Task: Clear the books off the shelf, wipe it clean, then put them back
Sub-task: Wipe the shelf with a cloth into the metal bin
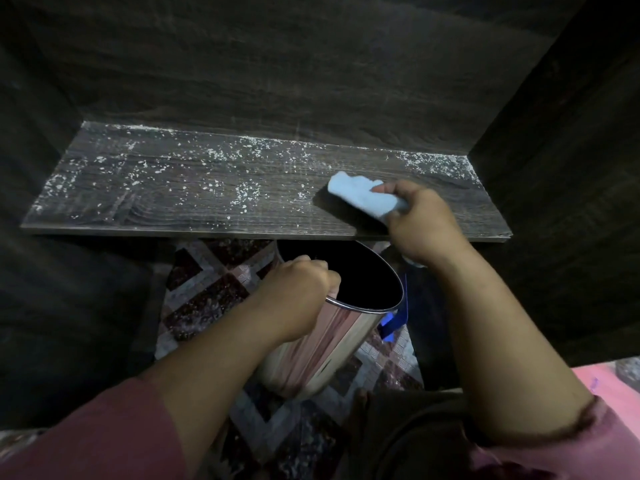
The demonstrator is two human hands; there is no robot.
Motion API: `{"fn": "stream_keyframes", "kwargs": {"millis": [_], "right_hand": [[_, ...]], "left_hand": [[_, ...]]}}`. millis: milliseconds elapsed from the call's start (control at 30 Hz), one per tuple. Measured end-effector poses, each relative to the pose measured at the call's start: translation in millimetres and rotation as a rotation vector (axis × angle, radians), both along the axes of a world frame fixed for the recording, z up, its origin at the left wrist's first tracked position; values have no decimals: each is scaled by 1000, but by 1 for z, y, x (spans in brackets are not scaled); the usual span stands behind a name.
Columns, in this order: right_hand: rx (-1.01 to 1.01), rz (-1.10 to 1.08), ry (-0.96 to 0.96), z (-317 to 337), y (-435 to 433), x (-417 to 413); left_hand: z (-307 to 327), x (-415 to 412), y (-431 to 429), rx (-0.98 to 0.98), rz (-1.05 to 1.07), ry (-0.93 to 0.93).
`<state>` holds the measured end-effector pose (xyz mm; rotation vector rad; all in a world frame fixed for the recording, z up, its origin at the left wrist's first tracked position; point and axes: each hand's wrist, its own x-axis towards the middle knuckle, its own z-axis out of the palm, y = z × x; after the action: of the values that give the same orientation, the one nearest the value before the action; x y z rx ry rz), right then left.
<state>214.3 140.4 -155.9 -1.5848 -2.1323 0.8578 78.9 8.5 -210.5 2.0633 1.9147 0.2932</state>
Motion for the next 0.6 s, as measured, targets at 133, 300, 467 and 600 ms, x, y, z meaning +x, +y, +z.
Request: {"fn": "stream_keyframes", "kwargs": {"millis": [133,300,467,600], "right_hand": [[108,149,-184,-11,-1,0],[-20,338,-328,-6,-1,7],[-189,262,-84,18,-7,16],[186,95,165,13,-4,15]], "left_hand": [[-1,1,3,-10,-8,17],[-1,3,3,-1,-1,0],[2,2,3,-18,-14,-15],[4,0,1,-38,-28,-24]]}}
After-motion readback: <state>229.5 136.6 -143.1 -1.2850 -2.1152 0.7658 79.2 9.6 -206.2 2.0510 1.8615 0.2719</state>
